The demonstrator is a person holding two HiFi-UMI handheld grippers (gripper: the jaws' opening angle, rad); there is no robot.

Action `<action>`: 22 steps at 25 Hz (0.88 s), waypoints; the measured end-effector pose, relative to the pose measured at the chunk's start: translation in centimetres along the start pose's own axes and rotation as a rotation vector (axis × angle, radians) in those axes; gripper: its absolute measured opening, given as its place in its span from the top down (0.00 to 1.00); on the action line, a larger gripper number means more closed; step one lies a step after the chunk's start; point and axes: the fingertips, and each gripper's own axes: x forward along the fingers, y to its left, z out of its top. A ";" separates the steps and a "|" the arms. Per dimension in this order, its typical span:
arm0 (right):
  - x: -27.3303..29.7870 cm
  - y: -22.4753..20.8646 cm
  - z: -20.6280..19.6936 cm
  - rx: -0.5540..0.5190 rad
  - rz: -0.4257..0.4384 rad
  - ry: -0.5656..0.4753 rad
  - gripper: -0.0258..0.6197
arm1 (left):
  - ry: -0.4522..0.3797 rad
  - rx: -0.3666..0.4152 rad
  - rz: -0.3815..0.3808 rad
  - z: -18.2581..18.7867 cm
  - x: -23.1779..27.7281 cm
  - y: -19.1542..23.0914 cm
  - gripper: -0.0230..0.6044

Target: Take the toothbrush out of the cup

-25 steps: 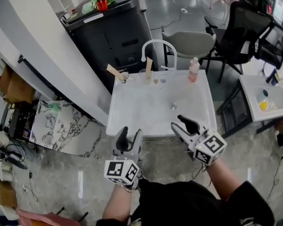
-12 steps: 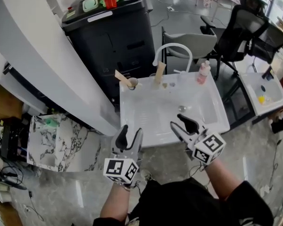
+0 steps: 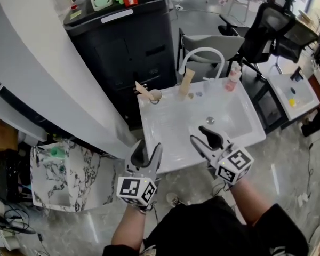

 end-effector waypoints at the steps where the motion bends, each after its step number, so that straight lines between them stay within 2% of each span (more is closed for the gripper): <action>1: 0.4 0.2 -0.1 0.000 -0.008 -0.002 0.69 | 0.004 0.003 -0.011 0.0 0.0 0.4 0.62; 11: 2.2 0.1 -0.6 0.017 -0.067 -0.002 0.69 | 0.003 0.008 -0.067 0.6 0.9 2.1 0.62; 22: 4.0 -2.8 -1.1 0.049 -0.052 0.010 0.68 | -0.006 0.005 -0.046 0.3 2.1 2.2 0.62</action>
